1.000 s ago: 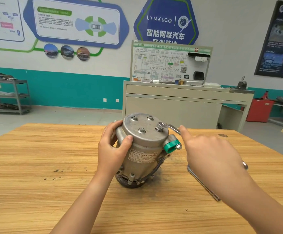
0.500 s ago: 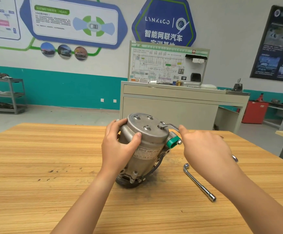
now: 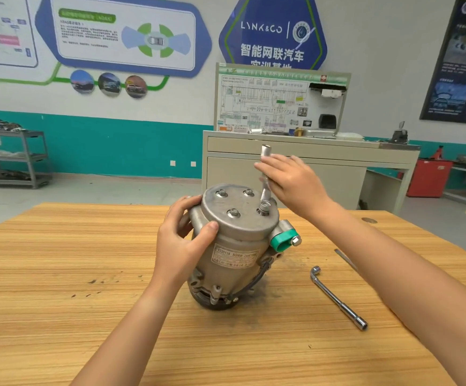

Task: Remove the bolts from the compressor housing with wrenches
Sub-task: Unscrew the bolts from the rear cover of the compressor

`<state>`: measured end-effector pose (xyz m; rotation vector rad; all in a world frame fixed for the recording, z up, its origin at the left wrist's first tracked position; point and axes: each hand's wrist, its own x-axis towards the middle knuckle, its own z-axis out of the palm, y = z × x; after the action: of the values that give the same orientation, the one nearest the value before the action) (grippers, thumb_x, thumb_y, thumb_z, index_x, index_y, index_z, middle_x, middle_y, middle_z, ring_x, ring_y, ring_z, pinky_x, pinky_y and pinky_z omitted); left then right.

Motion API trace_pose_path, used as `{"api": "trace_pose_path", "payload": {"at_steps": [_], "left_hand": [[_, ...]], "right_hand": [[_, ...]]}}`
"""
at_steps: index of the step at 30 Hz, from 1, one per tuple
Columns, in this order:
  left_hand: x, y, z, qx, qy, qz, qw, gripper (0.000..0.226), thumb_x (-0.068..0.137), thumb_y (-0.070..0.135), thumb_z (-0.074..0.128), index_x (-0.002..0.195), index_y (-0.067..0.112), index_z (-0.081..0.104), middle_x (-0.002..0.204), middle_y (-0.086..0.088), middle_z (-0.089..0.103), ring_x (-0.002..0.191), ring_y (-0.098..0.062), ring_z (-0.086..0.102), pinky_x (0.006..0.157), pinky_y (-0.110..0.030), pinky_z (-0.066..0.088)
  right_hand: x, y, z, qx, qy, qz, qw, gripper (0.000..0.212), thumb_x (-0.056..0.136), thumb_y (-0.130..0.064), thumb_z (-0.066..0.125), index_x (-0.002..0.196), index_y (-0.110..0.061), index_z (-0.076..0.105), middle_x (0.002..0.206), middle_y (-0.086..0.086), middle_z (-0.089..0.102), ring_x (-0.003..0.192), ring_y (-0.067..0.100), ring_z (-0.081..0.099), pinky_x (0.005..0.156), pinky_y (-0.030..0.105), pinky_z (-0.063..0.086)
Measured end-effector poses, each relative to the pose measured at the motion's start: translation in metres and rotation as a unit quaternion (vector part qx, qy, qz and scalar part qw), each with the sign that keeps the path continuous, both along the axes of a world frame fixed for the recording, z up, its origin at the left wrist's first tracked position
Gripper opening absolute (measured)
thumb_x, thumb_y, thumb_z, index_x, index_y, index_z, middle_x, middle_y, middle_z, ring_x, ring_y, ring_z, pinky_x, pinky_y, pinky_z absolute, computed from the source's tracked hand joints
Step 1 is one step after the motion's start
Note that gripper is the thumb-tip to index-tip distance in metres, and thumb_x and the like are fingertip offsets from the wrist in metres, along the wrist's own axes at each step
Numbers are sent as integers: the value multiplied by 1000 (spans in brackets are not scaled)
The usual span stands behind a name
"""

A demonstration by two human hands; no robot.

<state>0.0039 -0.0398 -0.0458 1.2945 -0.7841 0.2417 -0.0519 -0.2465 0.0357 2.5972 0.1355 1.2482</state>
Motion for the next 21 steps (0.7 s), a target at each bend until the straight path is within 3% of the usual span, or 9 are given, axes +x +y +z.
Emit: {"api": "trace_pose_path", "payload": {"at_steps": [3,5,8,11,14,16,19,21], "left_hand": [[4,1,3,7,0,-25,1000,37,69,25,64,105,33,58,116,3,62,99,-1,63,81,-23,54],[5,1,4,6,-2,-29,1000,37,70,24,63,105,33,57,112,9,62,97,1,62,76,-17,52],[4,2,2,0,3,-30,1000,37,71,24,62,106,34,57,110,12,62,97,2,62,74,-16,51],[2,2,1,-8,8,-29,1000,38,71,24,62,107,32,57,114,6,63,99,1,62,79,-17,51],[0,0,0,-12,11,-27,1000,38,70,24,62,108,32,57,118,0,62,102,-1,62,83,-20,52],[-1,-2,-1,-12,13,-25,1000,38,70,25,62,107,33,56,120,-2,60,104,-4,61,86,-23,53],[-3,-2,-1,-15,11,-15,1000,38,70,24,62,106,34,56,120,-2,60,105,-4,61,88,-23,52],[-4,-2,0,-19,9,-14,1000,37,70,23,61,106,34,55,120,-2,60,103,-2,61,86,-20,51]], "right_hand": [[22,19,15,-72,44,47,995,33,88,-9,58,120,-8,60,122,12,60,114,31,56,93,45,42],[22,21,13,-71,-15,60,996,30,81,-3,64,111,-2,65,110,18,65,100,34,63,79,44,52],[8,18,7,81,-141,46,986,23,86,-2,56,105,7,64,106,24,63,96,38,61,76,41,52],[-21,13,6,260,-164,28,951,23,98,-12,39,104,5,55,87,18,63,81,36,59,67,40,44],[-64,20,-6,237,-108,7,965,28,97,-14,38,120,-3,49,54,2,48,48,29,49,45,37,39],[-91,31,-22,186,-39,-52,980,39,95,-19,41,134,-16,43,48,-9,38,41,19,42,39,29,30],[-113,46,-36,160,80,-173,969,48,95,-33,32,142,-39,23,55,-14,34,63,24,55,50,31,35],[-116,51,-38,159,111,-209,959,48,97,-35,27,142,-45,14,61,-11,37,77,24,58,55,31,36]]}}
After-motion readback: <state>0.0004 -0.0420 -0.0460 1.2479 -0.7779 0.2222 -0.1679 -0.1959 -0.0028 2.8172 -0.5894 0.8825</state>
